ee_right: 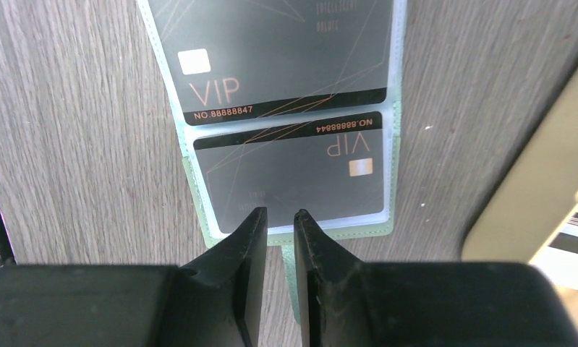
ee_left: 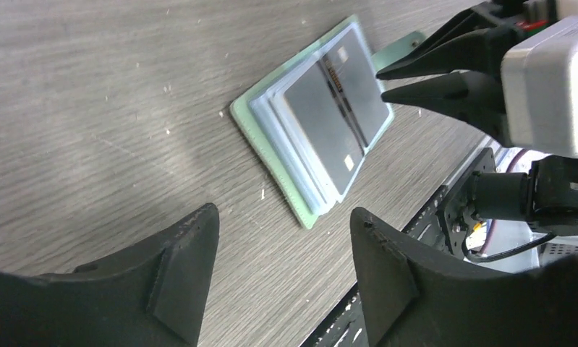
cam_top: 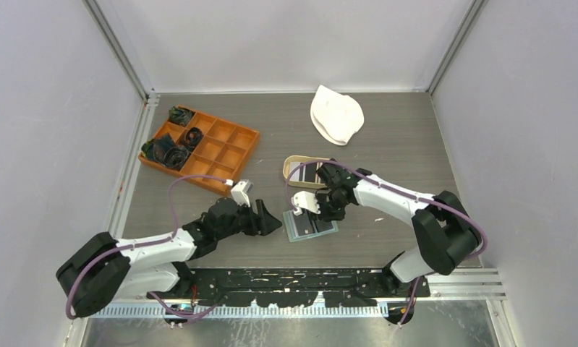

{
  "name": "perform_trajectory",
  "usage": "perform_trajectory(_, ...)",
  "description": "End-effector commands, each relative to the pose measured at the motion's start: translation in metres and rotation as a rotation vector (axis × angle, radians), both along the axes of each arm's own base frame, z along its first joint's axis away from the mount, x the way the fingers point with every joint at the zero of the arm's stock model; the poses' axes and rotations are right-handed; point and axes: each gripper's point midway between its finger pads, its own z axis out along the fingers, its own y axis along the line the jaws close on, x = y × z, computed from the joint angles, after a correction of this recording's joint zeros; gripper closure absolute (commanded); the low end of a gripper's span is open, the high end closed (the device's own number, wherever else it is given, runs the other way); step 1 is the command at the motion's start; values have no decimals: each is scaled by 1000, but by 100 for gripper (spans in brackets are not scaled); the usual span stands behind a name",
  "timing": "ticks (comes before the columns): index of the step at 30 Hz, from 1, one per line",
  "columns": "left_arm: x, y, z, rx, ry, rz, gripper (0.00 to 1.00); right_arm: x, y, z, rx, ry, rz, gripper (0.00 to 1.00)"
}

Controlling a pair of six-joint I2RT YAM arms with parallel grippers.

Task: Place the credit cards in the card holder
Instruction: Insert the credit card into the card holder, then close the card holder at the center of the board.

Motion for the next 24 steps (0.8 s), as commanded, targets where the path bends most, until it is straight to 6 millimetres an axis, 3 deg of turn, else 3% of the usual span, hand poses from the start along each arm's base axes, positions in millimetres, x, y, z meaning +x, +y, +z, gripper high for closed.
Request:
perform_trajectory(1,0,-15,3,-94,34,-17,35,9,-4,3,-26,-5,-7,73)
perform_trajectory(8,5,-41,-13,-194,144,-30,39,8,-8,-4,-52,22,-16,74)
perform_trajectory(15,14,-50,-40,-183,228,18,40,7,-8,-5,-54,36,-13,74)
perform_trajectory(24,13,-73,8,-370,117,-94,58,6,-1,0,-16,56,-34,75)
